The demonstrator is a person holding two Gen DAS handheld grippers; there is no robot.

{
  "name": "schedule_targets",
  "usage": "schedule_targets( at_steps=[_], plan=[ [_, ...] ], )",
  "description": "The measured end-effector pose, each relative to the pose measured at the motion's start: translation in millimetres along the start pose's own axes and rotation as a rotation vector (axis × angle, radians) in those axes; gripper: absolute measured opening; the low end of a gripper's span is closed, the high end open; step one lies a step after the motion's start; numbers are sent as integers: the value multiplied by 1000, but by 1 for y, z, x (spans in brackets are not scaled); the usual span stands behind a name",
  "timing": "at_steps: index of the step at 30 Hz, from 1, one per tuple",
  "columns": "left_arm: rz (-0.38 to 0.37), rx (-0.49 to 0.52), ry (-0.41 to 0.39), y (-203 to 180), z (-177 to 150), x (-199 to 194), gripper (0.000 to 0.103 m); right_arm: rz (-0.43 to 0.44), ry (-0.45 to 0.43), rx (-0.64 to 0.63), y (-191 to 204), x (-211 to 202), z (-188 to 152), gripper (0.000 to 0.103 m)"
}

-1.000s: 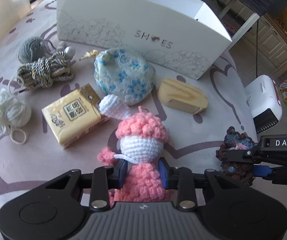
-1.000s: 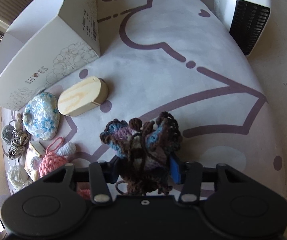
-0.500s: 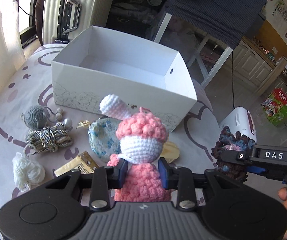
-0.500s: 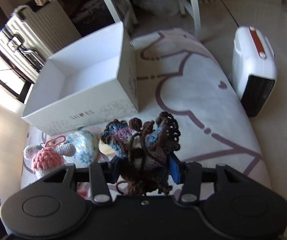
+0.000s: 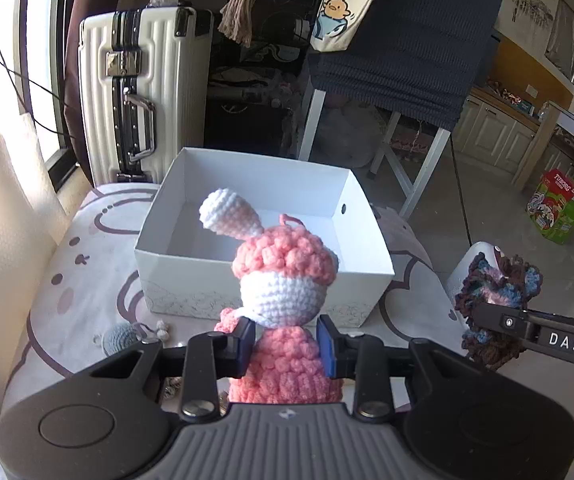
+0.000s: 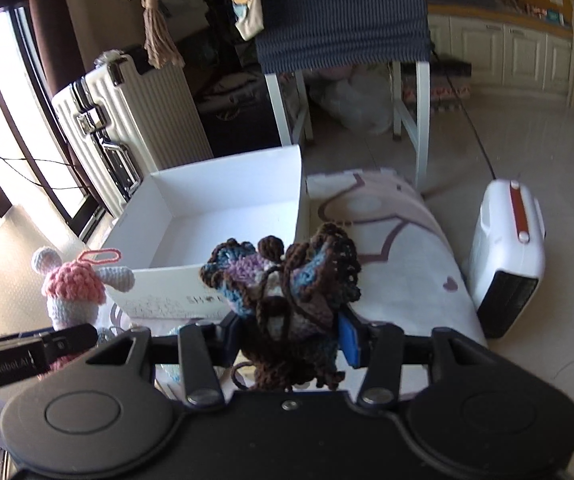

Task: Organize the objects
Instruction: 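Lift the bunny with the left tool while the right tool carries the bundle toward the box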

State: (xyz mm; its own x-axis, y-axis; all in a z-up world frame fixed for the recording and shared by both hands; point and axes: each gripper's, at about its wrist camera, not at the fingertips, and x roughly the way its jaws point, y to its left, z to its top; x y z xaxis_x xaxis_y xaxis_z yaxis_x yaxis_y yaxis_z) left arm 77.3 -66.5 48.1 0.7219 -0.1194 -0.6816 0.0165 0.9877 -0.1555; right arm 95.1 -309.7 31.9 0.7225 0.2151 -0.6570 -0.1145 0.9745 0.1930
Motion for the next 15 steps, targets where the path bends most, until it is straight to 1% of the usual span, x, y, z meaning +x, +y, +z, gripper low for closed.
schedule_targets(
  at_steps=[8,15],
  plan=[
    [25,109,-62,-2,24,-17,35,-4,-82,-36,21,-18,15,49],
    [29,147,-94,-1,34,-19,35,-25,-122,-71,37,-20,25,49]
  ],
)
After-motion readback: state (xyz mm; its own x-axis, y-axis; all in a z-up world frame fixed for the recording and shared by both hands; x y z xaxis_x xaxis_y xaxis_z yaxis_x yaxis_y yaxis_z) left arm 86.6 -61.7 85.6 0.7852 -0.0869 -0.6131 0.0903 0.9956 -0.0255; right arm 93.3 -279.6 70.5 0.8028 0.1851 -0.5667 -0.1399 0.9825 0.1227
